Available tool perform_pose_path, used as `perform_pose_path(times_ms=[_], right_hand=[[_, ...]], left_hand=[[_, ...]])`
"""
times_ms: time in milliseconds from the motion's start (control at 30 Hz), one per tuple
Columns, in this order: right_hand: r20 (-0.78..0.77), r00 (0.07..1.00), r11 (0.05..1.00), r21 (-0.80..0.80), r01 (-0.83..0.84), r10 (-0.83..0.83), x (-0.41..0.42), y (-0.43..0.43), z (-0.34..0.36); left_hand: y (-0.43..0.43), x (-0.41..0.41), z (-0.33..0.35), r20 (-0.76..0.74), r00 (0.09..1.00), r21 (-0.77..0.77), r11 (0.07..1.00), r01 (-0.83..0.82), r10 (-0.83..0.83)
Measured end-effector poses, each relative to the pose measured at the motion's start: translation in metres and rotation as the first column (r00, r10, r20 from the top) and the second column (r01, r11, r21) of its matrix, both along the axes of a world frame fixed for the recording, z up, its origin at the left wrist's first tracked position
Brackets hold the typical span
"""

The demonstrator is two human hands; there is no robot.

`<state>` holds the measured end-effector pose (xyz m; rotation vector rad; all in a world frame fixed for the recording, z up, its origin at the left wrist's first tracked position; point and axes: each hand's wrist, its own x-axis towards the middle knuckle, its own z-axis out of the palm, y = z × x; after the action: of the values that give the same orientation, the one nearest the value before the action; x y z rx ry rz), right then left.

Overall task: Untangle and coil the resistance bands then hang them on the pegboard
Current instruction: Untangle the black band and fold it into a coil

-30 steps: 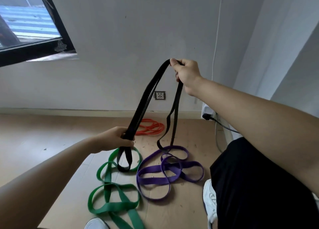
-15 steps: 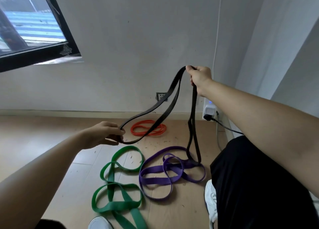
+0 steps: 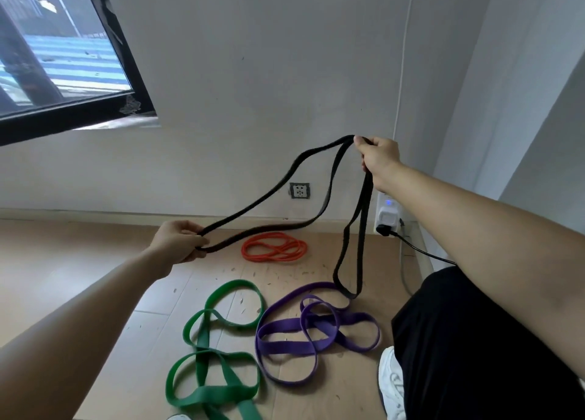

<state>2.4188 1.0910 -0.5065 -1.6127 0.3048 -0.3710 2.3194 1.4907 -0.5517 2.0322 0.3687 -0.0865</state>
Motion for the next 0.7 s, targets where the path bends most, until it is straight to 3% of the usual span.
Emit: perform_pose_path(times_ms=[200, 333, 500, 700], right_hand=[[-0.028, 0.998, 0.999, -0.020, 0.050, -0.050, 0.002, -0.004, -0.002], [-0.002, 1.000, 1.000, -0.017, 0.001, -0.001, -0.001, -0.002, -0.001], [0.085, 0.950, 0.954, 0.011, -0.301, 0.299, -0.011, 0.010, 0.012], [0.114, 0.753, 0.760, -0.167, -0.628, 0.648, -0.031, 0.033, 0.037]], left_hand=[[0.004, -0.011, 0.005, -0.105, 0.965, -0.093, 0.969, 0.230, -0.239], [0.004, -0.014, 0.003, -0.112, 0.940, -0.006, 0.947, 0.323, -0.321], [0.003, -0.016, -0.001, -0.282, 0.861, 0.181, 0.858, 0.481, -0.423], [-0.011, -0.016, 0.004, -0.314, 0.818, 0.206, 0.806, 0.554, -0.482]])
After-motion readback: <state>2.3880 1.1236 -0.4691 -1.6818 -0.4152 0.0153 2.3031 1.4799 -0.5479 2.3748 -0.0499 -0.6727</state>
